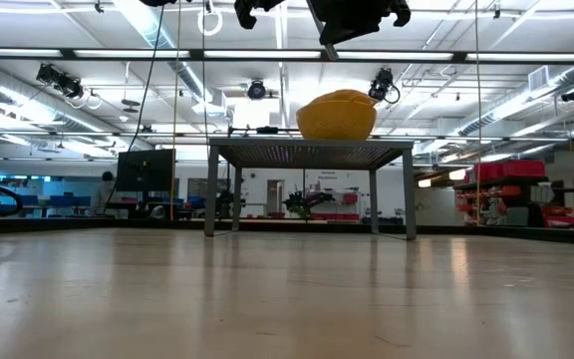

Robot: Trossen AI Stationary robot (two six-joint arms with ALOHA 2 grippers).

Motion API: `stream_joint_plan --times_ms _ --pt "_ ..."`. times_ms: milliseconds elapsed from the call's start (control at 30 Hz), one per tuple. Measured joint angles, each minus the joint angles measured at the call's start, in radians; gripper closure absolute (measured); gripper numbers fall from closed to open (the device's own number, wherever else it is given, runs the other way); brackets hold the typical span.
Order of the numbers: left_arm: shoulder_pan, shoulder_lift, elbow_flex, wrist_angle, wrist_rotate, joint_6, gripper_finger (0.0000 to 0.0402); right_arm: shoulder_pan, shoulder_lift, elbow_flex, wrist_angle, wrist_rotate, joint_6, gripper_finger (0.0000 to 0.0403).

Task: Pick & Place Fruit
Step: Put the blue patterned table knife on the shelf

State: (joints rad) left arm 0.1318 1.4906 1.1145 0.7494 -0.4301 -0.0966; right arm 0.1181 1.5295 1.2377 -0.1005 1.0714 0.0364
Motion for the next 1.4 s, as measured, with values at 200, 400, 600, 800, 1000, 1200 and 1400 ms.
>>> stream_joint_plan --times_ms 200,400,600,800,1000,1200,1400 --pt "0.0 0.0 0.0 -0.002 0.0 0.0 0.0292 0.0 0.0 0.0 0.0 0.0 0.0 0.0338" --pt "-0.001 0.0 0.0 -0.008 0.0 0.0 0.0292 0.0 0.0 0.0 0.0 0.0 0.0 0.0338" --pt "-0.001 0.0 0.0 -0.02 -0.003 0.0 0.03 0.0 -0.001 0.0 0.0 0.0 0.0 0.0338" --pt "-0.001 0.0 0.0 -0.02 0.003 0.003 0.0348 0.0 -0.001 0.0 0.0 0.0 0.0 0.0338" --pt "-0.001 0.0 0.0 -0.02 0.005 0.003 0.039 0.0 -0.001 0.0 0.0 0.001 0.0 0.0338" --pt "-0.001 0.0 0.0 -0.02 0.005 0.004 0.0387 0.0 -0.001 0.0 0.0 0.0 0.0 0.0339" --pt "0.0 -0.001 0.0 -0.023 0.017 0.006 0.0394 0.0 -0.001 0.0 0.005 0.0 0.0 0.0339"
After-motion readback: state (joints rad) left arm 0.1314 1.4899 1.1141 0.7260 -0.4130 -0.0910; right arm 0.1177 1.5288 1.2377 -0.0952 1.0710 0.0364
